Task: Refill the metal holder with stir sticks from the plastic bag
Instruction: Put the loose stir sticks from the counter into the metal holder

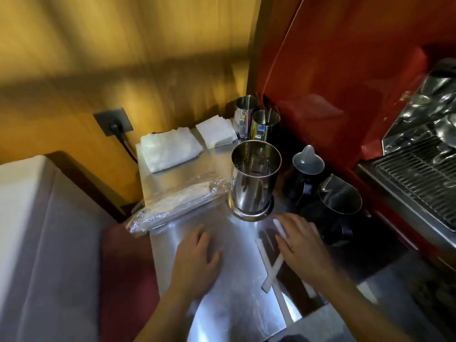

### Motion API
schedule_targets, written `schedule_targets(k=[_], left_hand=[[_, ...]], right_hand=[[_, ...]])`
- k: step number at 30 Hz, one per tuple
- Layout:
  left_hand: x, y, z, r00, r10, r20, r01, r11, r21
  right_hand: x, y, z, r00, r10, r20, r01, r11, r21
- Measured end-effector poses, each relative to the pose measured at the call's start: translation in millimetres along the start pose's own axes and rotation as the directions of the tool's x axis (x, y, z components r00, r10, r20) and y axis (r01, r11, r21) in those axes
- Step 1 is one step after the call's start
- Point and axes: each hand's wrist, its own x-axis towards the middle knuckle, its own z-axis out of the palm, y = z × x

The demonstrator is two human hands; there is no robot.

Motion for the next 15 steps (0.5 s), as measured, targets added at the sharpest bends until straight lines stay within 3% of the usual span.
schedule_targets(k=[3, 8, 15], left_hand=[[-6.1, -6.9, 14.9, 0.997, -0.009, -0.072, 0.014, 0.998, 0.067], [-2.5, -9.4, 16.8, 0.982, 0.029, -0.188, -0.005, 0.992, 0.126], [-0.8, -15.7, 22.9, 0.972, 0.076, -0.223, -0.041, 0.987, 0.155]], right_hand=[[-5.1, 11.7, 7.8, 0.994, -0.022, 0.105, 0.034, 0.993, -0.115], [-10.7, 26.8, 12.8, 0.956, -0.037, 0.293, 0.088, 0.983, -0.162], [-5.5, 32.5, 18.9, 0.937, -0.168, 0.306, 0.23, 0.957, -0.179]])
